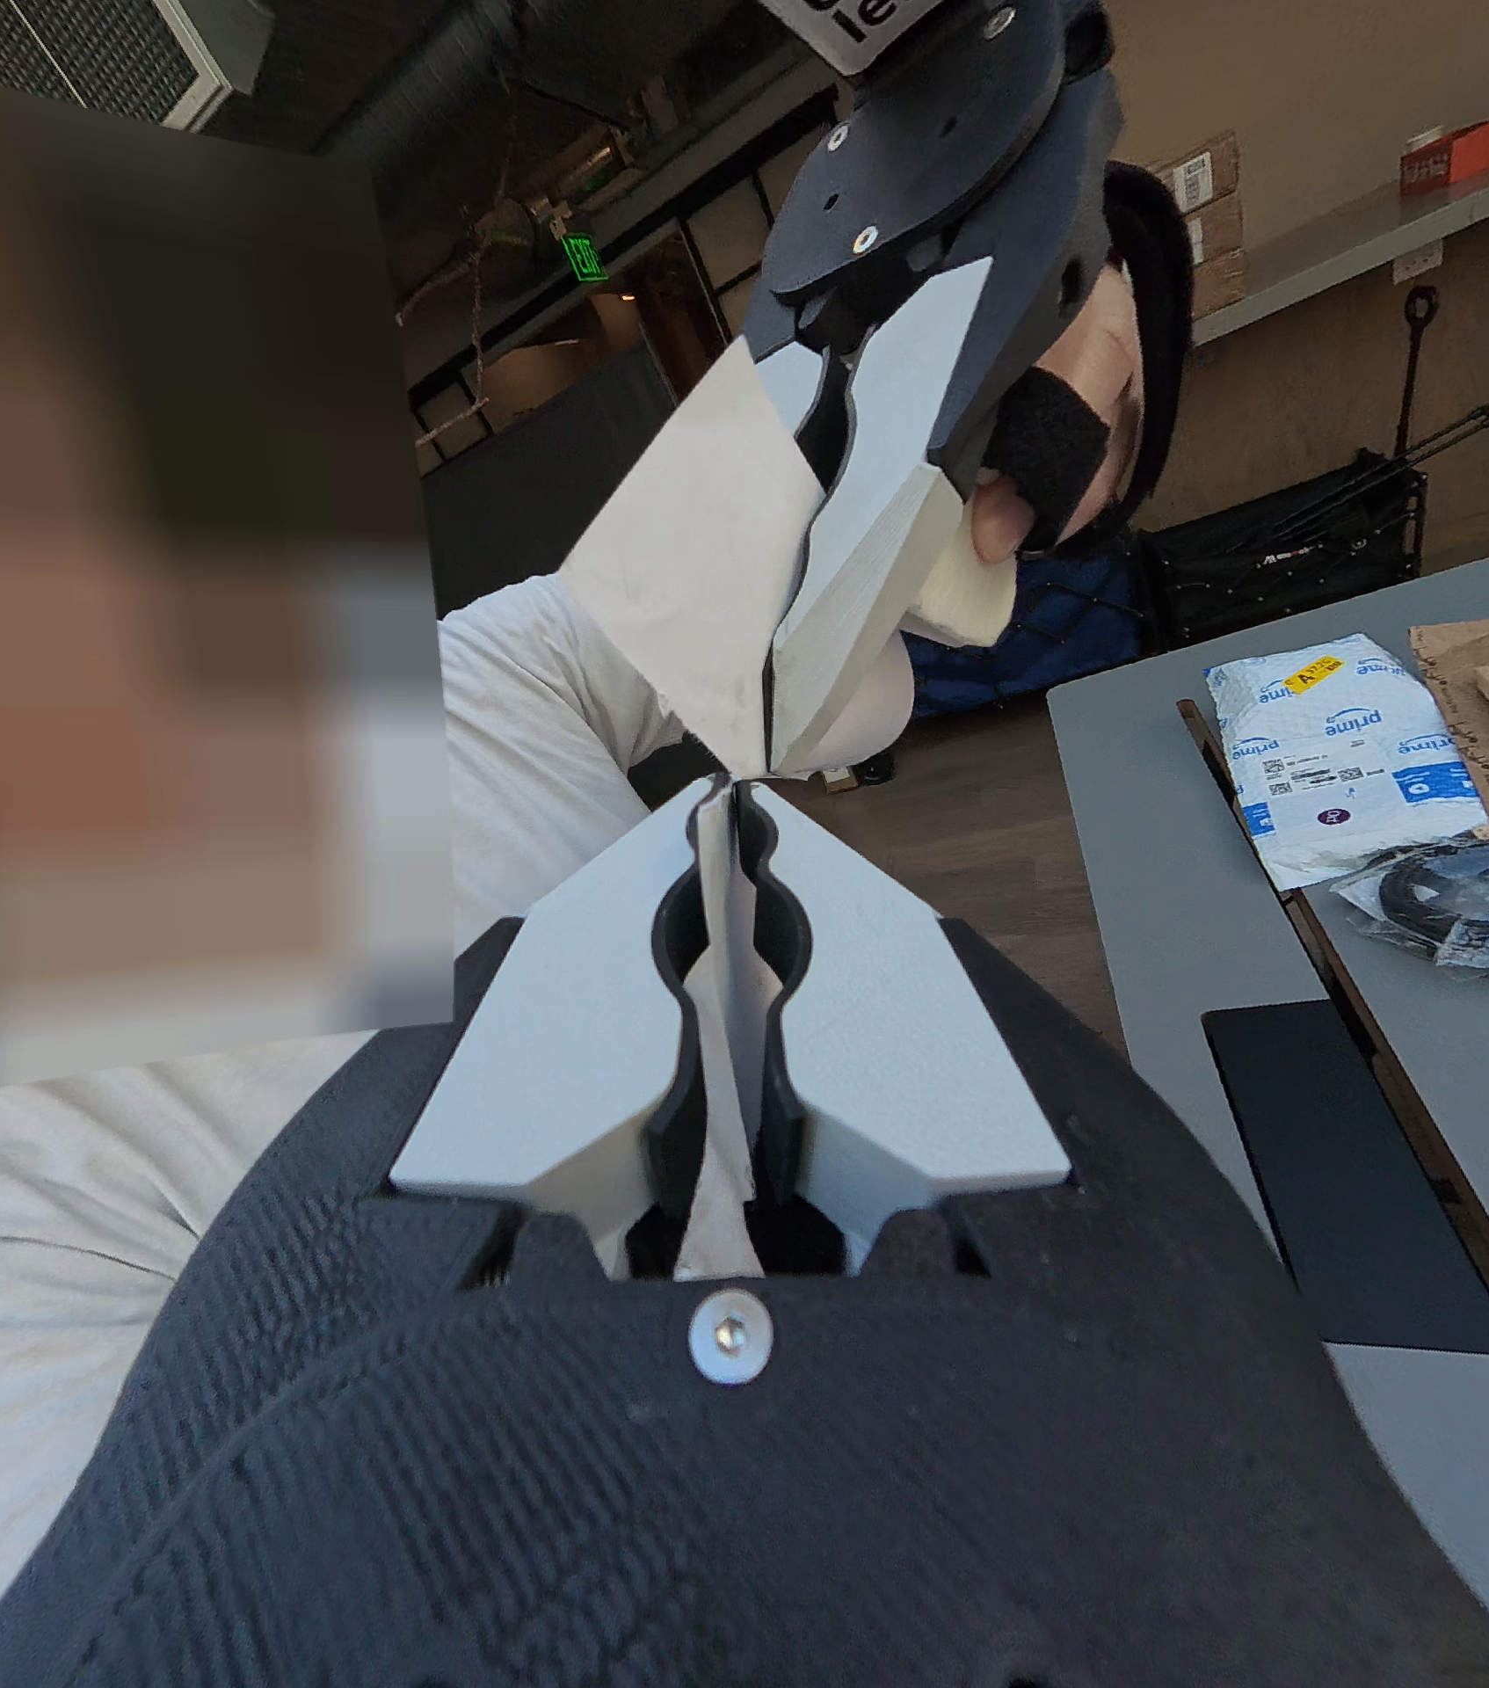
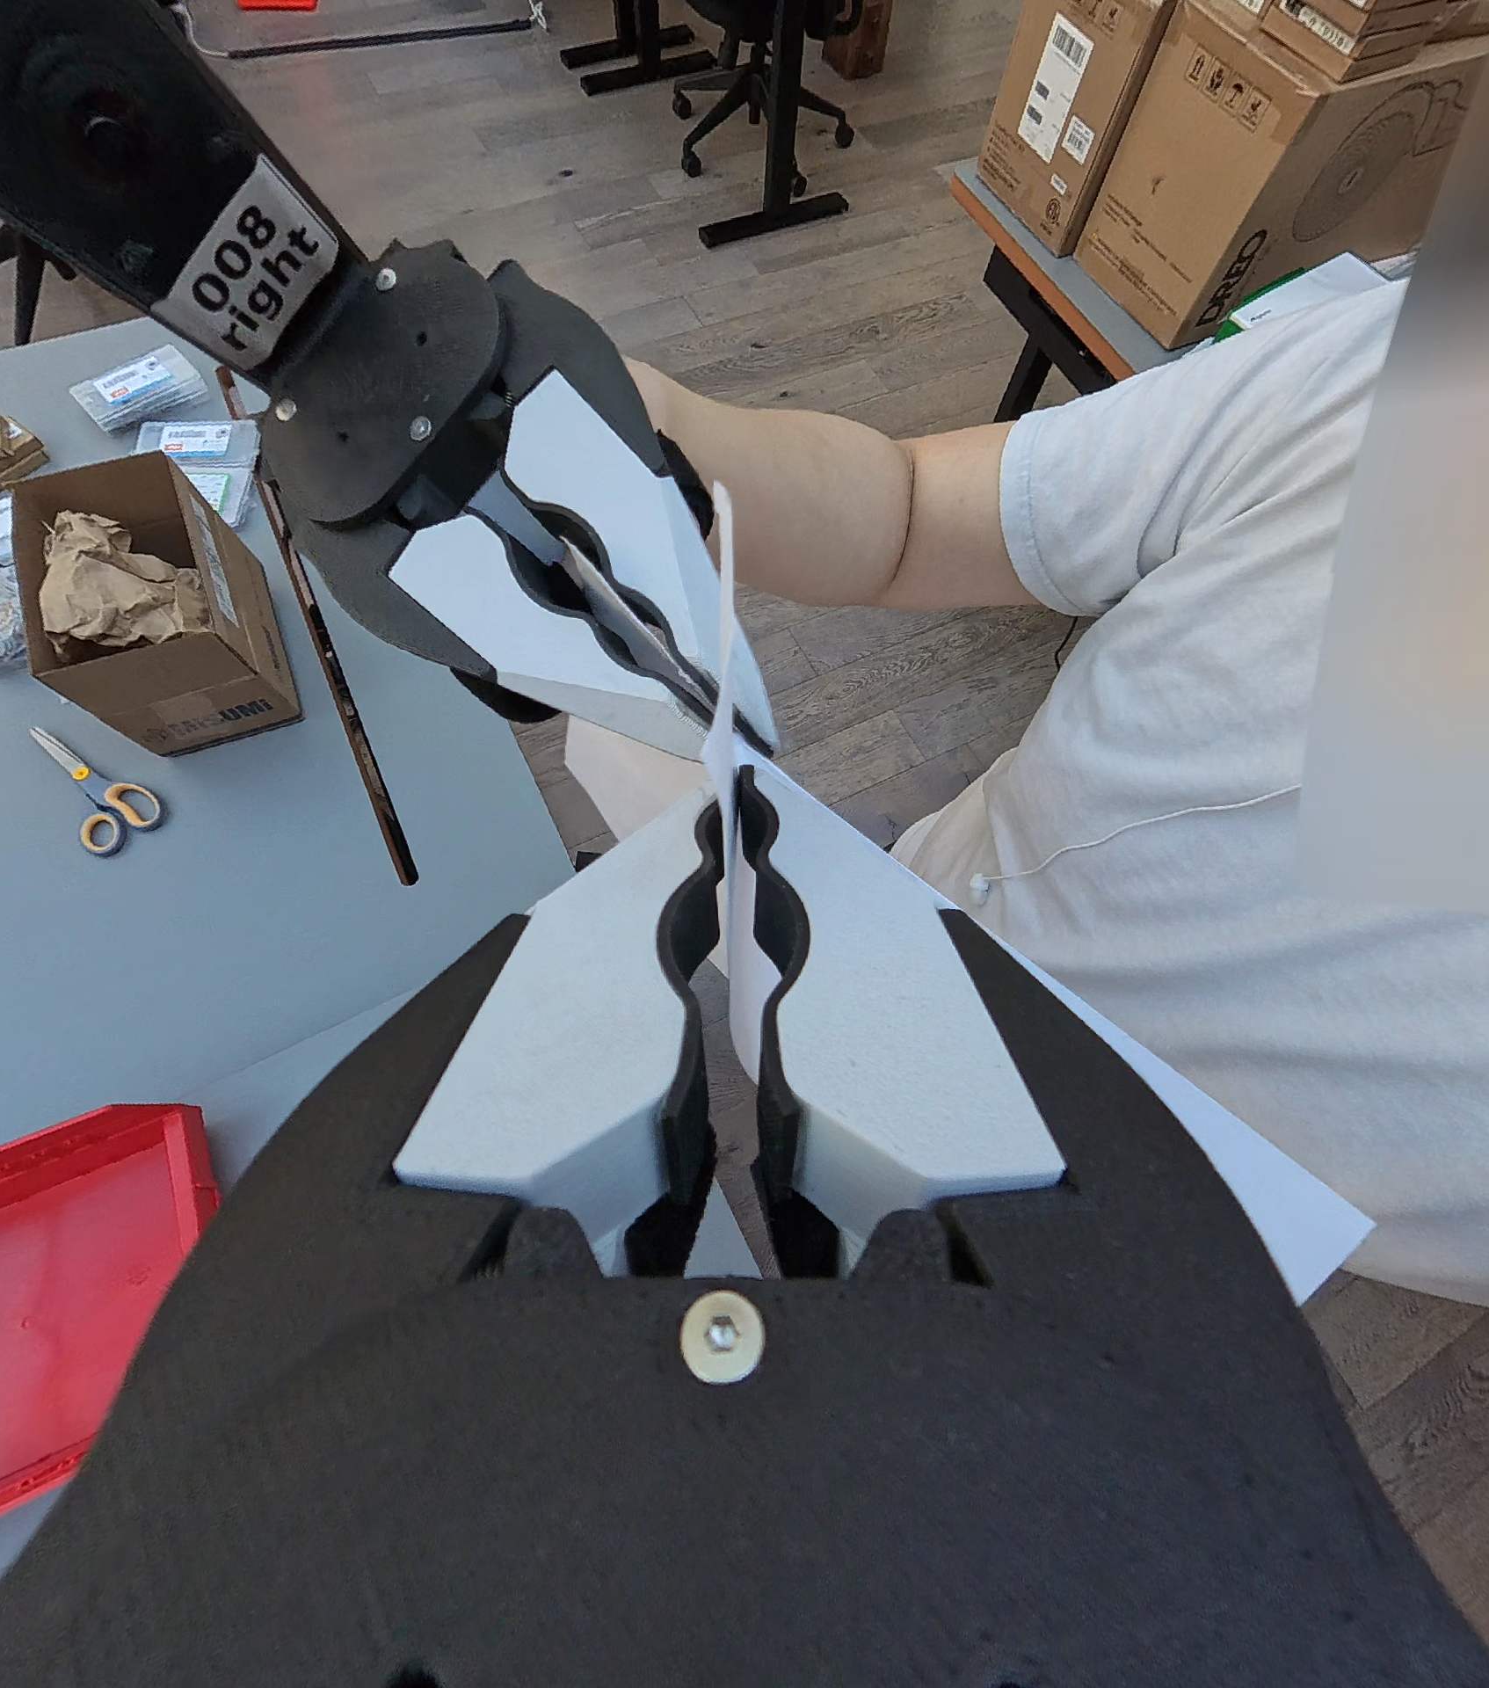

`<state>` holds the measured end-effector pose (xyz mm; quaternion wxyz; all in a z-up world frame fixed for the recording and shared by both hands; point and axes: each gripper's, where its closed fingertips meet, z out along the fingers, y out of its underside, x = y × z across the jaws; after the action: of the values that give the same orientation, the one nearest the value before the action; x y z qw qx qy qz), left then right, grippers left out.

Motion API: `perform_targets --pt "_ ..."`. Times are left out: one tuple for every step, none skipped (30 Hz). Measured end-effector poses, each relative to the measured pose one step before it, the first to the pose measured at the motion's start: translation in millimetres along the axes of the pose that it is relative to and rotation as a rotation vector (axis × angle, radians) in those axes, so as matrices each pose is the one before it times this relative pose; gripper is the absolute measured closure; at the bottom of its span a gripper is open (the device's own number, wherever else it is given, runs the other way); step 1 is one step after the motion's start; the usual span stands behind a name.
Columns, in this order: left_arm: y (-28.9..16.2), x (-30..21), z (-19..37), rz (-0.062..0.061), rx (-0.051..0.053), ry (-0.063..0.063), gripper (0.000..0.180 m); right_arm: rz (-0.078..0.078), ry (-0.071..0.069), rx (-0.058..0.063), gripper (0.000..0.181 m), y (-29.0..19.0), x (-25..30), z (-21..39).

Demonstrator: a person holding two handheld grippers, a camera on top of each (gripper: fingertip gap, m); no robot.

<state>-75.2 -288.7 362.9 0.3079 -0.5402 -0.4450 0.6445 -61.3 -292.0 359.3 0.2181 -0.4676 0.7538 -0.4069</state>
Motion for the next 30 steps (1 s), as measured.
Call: perform_targets --pt "-0.18 1.33 -0.63 0.0135 0.006 -0.0019 0.18 0.0016 -0.0053 -0.0057 0.181 -0.05 -1.08 -0.62" --pt "-0.16 1.58 -0.4 0.0183 0.006 -0.0001 0.18 0.0023 -0.0075 -0.0085 0.181 0.81 -1.35 -0.27" --pt "0.71 1.23 -0.2 0.0227 0.0023 -0.0029 0.18 0.0022 -0.0059 -0.0081 0.181 0.96 -0.95 0.01" --pt "1.38 1.39 0.25 0.0115 -0.0021 -0.0002 0.18 -0.001 -0.0016 -0.0093 0.181 1.22 -0.35 0.28" --pt "1.92 2.27 0.32 -0.0092 -0.0061 0.0133 0.18 -0.0088 0.0007 -0.0123 0.181 2.16 -0.36 0.63" --pt "2.45 2.93 0.54 -0.0163 -0.0101 0.0253 0.18 -0.0174 0.006 -0.0115 0.181 2.73 -0.24 0.32" --pt "1.77 1.93 0.97 -0.0271 -0.0089 0.0255 0.18 -0.0227 0.018 0.0021 0.181 1.42 0.57 -1.01" --pt "1.31 -0.59 0.97 -0.051 -0.0092 0.0176 0.18 -0.0334 0.0327 0.026 0.179 -1.11 1.78 -2.78" --pt "2.05 0.09 0.35 -0.0679 -0.0164 0.0312 0.18 -0.0518 0.0417 0.0364 0.163 -1.07 2.1 -4.01" --pt "2.08 0.48 -0.54 -0.0725 -0.0161 0.0414 0.18 -0.0662 0.0421 0.0241 0.146 3.24 0.45 -3.86" --pt "1.8 -0.25 -0.95 -0.0724 -0.0159 0.0385 0.18 -0.0674 0.0443 0.0213 0.137 6.93 -1.11 -2.93" --pt "2.45 1.11 -1.19 -0.0727 -0.0184 0.0462 0.18 -0.0598 0.0399 0.0279 0.134 8.35 -3.29 -1.24" --pt "3.74 2.87 -1.25 -0.0586 -0.0257 0.0491 0.18 -0.0478 0.0278 0.0358 0.132 7.7 -5.95 0.07" --pt "4.35 -0.95 -0.33 -0.0457 -0.0275 0.0154 0.18 -0.0393 0.0224 0.0311 0.13 7.27 -7.24 0.85" --pt "3.14 -2.75 0.26 -0.0306 -0.0196 -0.0029 0.18 -0.0258 0.0167 0.0205 0.127 6.8 -7.79 1.46" --pt "2.39 -2.0 0.37 -0.0135 -0.0175 -0.0047 0.18 -0.0109 0.0013 0.01 0.122 6.6 -9.11 2.08" --pt "2.83 -2.09 0.24 -0.0093 -0.0208 -0.0104 0.18 -0.0027 0.0086 0.0077 0.119 5.41 -6.36 2.91" --pt "3.2 0.16 -0.12 -0.0088 -0.0224 0.0017 0.18 -0.0092 0.033 0.0106 0.119 3.48 -1.53 3.78" --pt "3.75 3.22 -0.47 0.0004 -0.0265 0.0163 0.18 -0.0098 0.045 0.0195 0.122 0.53 1.59 4.11" --pt "3.04 1.56 -0.15 0.0005 -0.0204 0.0038 0.18 -0.0054 0.0361 0.0146 0.126 -0.39 1.16 4.26" --pt "2.08 -0.88 0.15 -0.0029 -0.0135 -0.0111 0.18 0.0051 0.018 0.004 0.132 -0.8 -0.37 3.93" --pt "0.7 0.86 0.48 0.0022 -0.0059 -0.0006 0.18 0.0162 -0.0016 0.003 0.136 -2.56 -2.1 2.8" --pt "0.16 -0.22 0.77 0.0071 -0.0027 -0.0102 0.18 0.0236 -0.0009 0.0079 0.14 -4.68 -0.64 1.54" --pt "0.0 -1.98 1.17 0.0038 -0.0023 -0.0188 0.18 0.0246 0.0118 0.0108 0.147 -6.34 2.18 0.74" --pt "-0.52 0.53 1.04 0.0018 0.0007 0.0001 0.18 0.0247 0.0151 0.0046 0.156 -6.22 3.48 0.44" --pt "0.05 -0.47 0.98 0.0068 -0.0033 -0.0045 0.18 0.0284 0.0034 -0.0007 0.162 -5.94 2.34 0.58" --pt "0.52 -1.04 1.04 0.0075 -0.0069 -0.0047 0.18 0.0326 0.0039 -0.0042 0.167 -5.37 3.09 1.01" --pt "-0.17 -0.38 0.92 0.0056 -0.0026 0.0034 0.18 0.0305 0.0014 -0.0072 0.168 -4.44 3.26 1.88" --pt "-0.59 -1.75 0.73 0.0059 -0.0012 -0.0034 0.18 0.0267 -0.0014 -0.0168 0.169 -2.24 2.87 3.02" --pt "-2.53 -2.86 0.06 0.0013 0.0113 -0.007 0.18 0.0215 -0.0043 -0.0264 0.168 0.39 2.38 3.87"
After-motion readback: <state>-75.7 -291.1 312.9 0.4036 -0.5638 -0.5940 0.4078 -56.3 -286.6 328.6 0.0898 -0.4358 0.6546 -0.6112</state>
